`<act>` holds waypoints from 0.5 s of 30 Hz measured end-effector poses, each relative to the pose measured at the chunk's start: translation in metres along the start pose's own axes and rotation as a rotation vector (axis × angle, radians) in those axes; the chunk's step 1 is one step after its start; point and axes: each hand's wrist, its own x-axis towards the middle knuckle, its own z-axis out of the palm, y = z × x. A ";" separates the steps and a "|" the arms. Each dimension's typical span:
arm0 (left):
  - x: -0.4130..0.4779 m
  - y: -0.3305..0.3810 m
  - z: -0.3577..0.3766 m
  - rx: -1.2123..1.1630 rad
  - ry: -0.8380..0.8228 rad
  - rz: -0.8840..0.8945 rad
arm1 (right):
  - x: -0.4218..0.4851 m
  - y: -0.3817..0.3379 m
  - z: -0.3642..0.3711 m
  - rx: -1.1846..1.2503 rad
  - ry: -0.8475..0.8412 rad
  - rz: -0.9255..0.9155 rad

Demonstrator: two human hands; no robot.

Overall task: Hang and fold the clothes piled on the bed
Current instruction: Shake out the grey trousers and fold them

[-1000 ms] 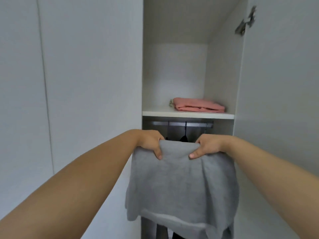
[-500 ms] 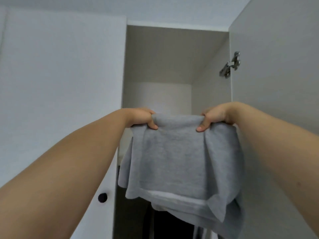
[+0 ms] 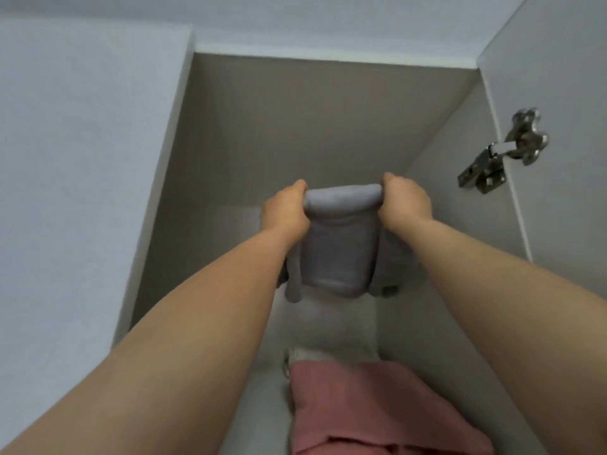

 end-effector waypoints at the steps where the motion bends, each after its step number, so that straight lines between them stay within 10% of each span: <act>1: -0.009 -0.005 0.013 0.007 -0.043 0.052 | -0.010 0.006 0.009 -0.055 -0.022 -0.032; 9: -0.109 -0.019 0.051 0.172 -0.832 0.412 | -0.128 0.042 0.048 -0.174 -0.756 -0.138; 15: -0.116 -0.014 0.036 0.117 -0.497 0.428 | -0.144 0.040 0.023 -0.123 -0.477 -0.102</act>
